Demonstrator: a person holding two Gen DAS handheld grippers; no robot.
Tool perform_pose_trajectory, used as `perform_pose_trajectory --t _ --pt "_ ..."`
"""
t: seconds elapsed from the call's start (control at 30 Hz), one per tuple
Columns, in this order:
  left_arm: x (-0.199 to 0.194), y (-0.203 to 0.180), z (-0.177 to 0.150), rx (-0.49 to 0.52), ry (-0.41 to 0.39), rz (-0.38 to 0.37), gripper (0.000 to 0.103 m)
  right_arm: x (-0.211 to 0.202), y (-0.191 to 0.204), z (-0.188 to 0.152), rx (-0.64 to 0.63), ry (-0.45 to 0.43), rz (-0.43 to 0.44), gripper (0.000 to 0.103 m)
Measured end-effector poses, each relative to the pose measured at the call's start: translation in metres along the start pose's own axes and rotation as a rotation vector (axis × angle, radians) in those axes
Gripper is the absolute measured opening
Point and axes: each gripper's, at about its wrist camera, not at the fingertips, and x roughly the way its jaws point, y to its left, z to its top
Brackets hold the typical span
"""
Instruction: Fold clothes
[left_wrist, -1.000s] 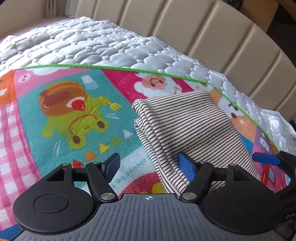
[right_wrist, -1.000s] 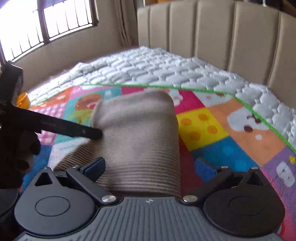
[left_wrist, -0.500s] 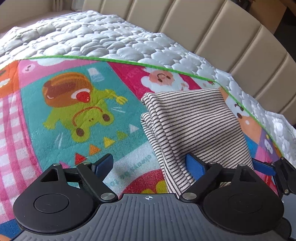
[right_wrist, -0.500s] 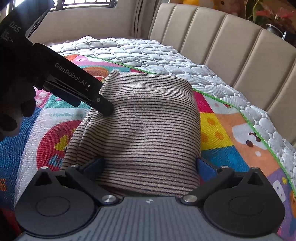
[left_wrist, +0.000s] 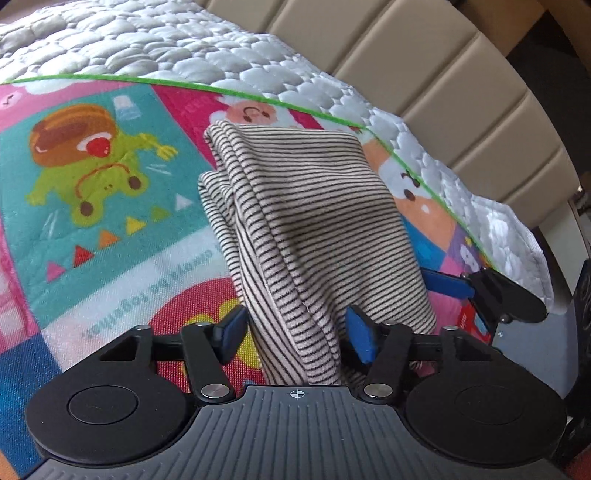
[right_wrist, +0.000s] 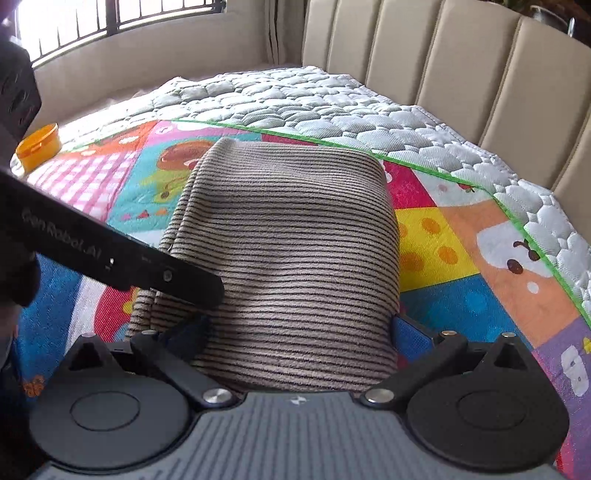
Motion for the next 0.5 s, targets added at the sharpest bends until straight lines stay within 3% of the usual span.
perform_pose_trajectory --t 0.13,0.23,0.4,0.5 --pt "-0.009 0.01 0.007 -0.032 -0.089 0.035 0.049 0.001 -0.005 0.002 0.06 -0.009 0.032 0.103" --pt "-0.006 0.018 0.013 -0.041 -0.102 0.079 0.053 0.013 0.016 -0.009 -0.074 0.0 -0.061 0.103" --pt "0.001 0.016 0.012 -0.003 -0.1 0.123 0.063 0.011 0.019 -0.01 -0.07 -0.003 -0.081 0.103" --pt "-0.006 0.021 0.013 -0.062 -0.107 0.082 0.062 0.009 0.014 -0.009 -0.049 0.006 -0.06 0.103"
